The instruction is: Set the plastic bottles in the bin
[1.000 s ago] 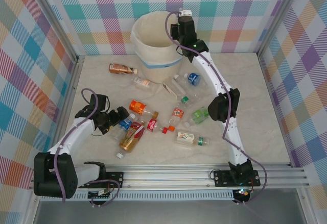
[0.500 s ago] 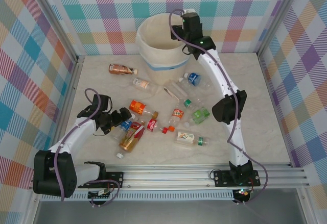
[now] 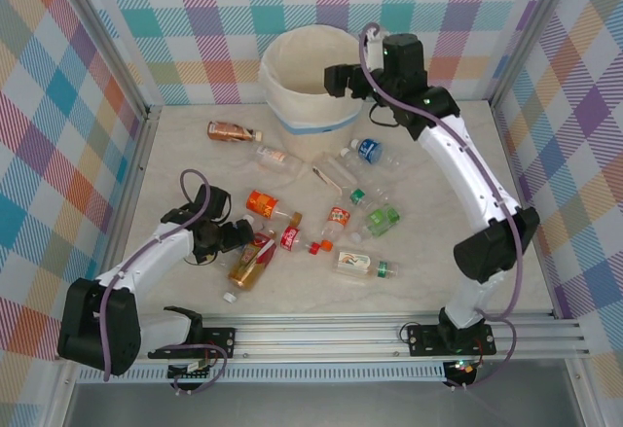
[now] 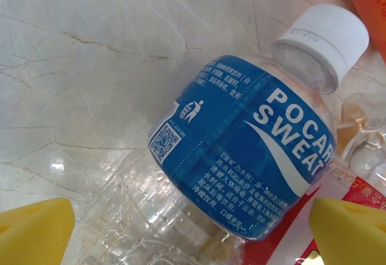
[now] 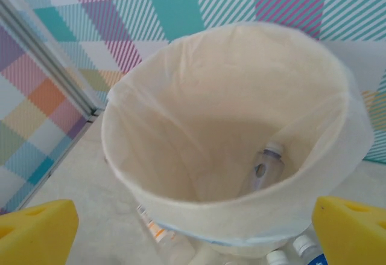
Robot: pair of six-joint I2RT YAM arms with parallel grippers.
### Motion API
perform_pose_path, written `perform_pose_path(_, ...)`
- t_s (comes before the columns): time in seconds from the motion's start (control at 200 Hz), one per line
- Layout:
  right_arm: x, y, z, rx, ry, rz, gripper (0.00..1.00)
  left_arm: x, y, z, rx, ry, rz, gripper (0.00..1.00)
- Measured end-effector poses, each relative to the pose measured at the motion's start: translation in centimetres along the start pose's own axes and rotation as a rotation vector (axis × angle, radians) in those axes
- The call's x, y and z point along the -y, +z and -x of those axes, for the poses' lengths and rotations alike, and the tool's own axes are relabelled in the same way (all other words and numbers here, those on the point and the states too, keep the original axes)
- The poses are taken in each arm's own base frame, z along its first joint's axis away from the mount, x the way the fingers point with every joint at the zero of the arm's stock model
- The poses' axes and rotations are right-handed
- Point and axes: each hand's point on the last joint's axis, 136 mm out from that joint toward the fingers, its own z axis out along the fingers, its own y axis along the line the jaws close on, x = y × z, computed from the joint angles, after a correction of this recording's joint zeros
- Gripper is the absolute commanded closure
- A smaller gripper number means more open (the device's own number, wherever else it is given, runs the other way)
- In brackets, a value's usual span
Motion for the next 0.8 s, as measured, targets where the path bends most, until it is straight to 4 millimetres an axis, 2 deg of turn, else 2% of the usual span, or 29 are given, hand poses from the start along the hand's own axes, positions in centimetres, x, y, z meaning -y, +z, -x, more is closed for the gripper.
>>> perform_pose_path(0.195, 0.0, -1.9, -6.0, -0.074, 0.039, 0.052, 0.00, 0.2, 1.4, 0.3, -0.014, 0.000, 0.011, 0.01)
perform_pose_path(0.37, 0.6, -3.8, -9.4, -0.097, 0.072, 0.039, 0.00, 0.3, 3.1, 0.6, -0.029, 0.003, 0.024, 0.06)
perform_pose_path(0.435, 0.8, -4.4, -10.3, -0.099, 0.090, 0.035, 0.00, 0.4, 3.4, 0.8, -0.027, 0.004, 0.023, 0.10)
perform_pose_path(0.52, 1.2, -5.2, -11.5, -0.100, 0.115, 0.026, 0.00, 0.6, 3.7, 1.1, -0.019, 0.017, 0.016, 0.22)
perform_pose_path(0.685, 2.1, -6.0, -14.1, -0.119, 0.164, -0.010, 0.00, 1.1, 3.8, 1.8, 0.001, 0.030, 0.004, 0.39)
perform_pose_path(0.8, 2.9, -6.3, -16.0, -0.139, 0.207, -0.040, 0.00, 1.2, 3.6, 2.2, 0.013, 0.033, 0.004, 0.42)
